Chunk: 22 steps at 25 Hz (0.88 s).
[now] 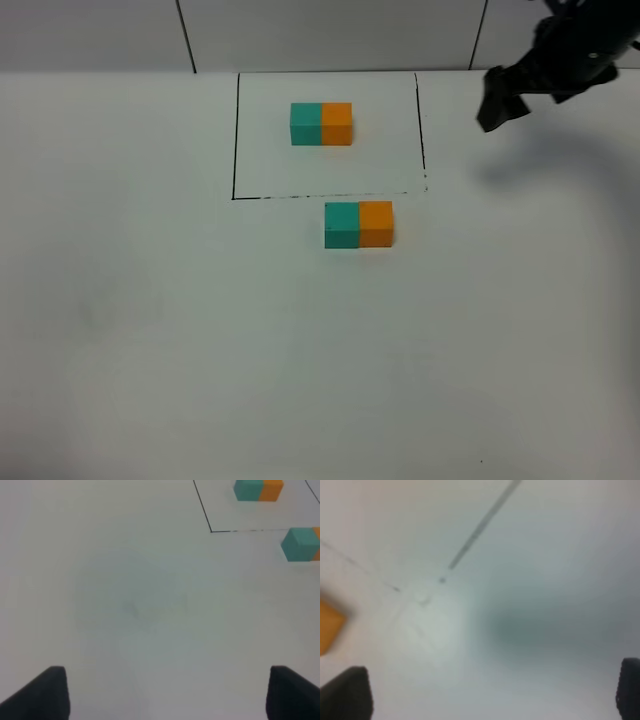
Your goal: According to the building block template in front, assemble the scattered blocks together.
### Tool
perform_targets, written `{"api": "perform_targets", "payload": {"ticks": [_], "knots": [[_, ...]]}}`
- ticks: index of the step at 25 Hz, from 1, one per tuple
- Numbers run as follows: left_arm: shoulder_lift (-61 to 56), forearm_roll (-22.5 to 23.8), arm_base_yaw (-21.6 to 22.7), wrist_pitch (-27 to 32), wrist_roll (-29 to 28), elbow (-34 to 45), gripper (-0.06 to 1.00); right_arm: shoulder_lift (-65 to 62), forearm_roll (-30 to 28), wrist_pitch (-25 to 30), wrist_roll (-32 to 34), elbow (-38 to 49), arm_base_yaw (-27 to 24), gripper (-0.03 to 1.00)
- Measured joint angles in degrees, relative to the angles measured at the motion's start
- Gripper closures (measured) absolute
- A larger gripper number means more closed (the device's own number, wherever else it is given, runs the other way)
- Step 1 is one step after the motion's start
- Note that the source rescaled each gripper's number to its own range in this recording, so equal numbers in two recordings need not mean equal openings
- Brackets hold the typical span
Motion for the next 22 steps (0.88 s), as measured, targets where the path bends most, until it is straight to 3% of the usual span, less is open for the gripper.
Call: {"api": "perform_targets", "payload": {"ticks": [3,11,16,22], "knots": [[0.0,0.0,0.0,0.0,0.0,0.0,0.27,-4.28,0.17,-0.7,2.03,5.36,-3.97,-0.03],[0.0,0.0,0.0,0.0,0.0,0.0,0.27,-21.84,1.92,-11.95,2.38,26.72,-9.03,-0.02],[0.0,0.0,0.0,0.0,0.0,0.0,0.27,-35.95,0.97,-14.51,5.28,38.81,-10.04,-0.02],[0.0,0.0,0.0,0.0,0.0,0.0,0.27,-52.46,-1.6,-14.7,13.15,51.98,-10.04,-0.02]]}}
